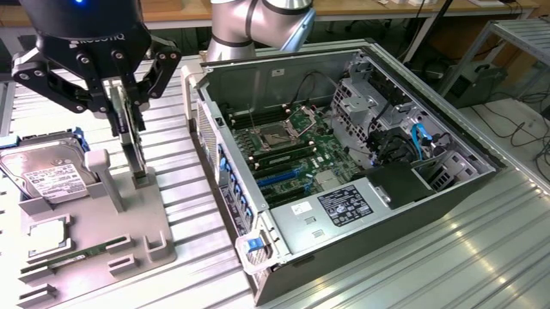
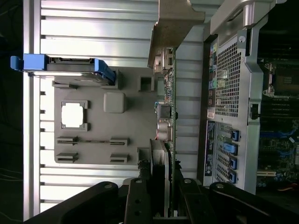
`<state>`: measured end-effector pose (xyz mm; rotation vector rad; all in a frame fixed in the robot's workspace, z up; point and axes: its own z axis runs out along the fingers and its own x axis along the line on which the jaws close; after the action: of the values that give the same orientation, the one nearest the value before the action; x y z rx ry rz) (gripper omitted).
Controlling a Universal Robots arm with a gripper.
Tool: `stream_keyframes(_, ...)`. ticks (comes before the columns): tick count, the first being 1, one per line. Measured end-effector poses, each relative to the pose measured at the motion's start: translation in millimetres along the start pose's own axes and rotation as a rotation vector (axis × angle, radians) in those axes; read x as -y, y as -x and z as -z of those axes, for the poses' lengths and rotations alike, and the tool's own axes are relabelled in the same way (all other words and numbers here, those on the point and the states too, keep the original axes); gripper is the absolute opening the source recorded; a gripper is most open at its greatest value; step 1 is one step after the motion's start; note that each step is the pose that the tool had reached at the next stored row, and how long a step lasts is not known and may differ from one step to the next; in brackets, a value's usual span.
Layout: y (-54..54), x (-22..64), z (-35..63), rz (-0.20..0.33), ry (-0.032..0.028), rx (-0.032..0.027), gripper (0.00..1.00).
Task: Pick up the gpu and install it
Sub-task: 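Pick up the gpu and move the gpu toward the slot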
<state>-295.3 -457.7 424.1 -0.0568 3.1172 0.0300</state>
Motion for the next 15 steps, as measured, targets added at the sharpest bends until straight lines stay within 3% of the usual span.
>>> stream_keyframes(15,21.6,0.8,-0.5,0.0,0.0001,-0.0002,0.28)
